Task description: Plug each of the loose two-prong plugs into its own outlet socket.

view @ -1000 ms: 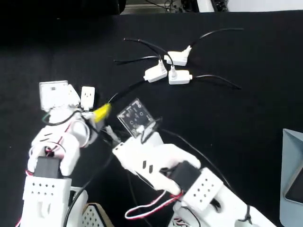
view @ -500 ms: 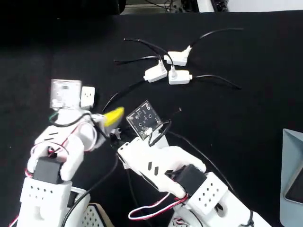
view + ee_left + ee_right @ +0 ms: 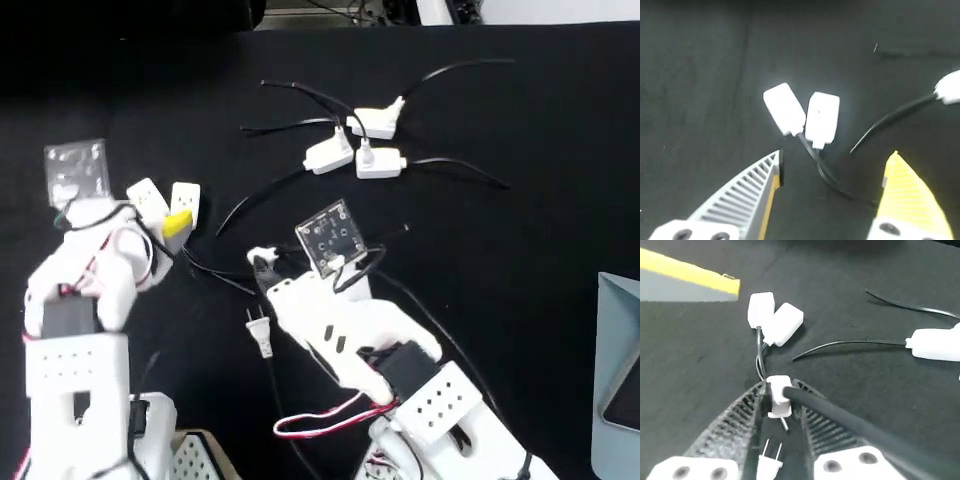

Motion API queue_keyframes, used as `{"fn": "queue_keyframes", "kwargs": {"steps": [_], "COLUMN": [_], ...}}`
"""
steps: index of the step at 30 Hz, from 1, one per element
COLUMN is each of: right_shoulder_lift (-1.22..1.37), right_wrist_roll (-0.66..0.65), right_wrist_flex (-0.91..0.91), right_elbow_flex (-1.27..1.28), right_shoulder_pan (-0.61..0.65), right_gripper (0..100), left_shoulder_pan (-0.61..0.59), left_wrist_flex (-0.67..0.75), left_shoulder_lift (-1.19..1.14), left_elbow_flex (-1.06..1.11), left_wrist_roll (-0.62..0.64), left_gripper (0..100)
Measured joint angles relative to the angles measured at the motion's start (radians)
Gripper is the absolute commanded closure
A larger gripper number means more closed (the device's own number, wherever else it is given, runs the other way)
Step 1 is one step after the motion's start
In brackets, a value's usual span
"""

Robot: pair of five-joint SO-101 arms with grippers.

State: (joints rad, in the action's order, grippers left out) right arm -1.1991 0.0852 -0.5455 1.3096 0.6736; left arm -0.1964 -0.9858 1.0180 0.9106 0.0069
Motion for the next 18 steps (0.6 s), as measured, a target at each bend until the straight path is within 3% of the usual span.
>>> {"fn": "queue_keyframes", "kwargs": {"steps": [7, 18], "right_shoulder_lift": [0.000, 0.149], "right_wrist_roll": [0.000, 0.000], "right_wrist_flex": [0.017, 0.094], "right_elbow_flex": [0.002, 0.002], "right_shoulder_pan": [0.000, -0.005], "right_gripper": [98.6, 98.6], "left_shoulder_pan": [-0.003, -0.029], "left_wrist_flex": [0.000, 0.002], "left_shoulder_lift": [-0.327, -0.723], "left_elbow_flex": [-0.123, -0.387], "left_wrist_roll": [-0.086, -0.104], "left_gripper": [67, 67]}}
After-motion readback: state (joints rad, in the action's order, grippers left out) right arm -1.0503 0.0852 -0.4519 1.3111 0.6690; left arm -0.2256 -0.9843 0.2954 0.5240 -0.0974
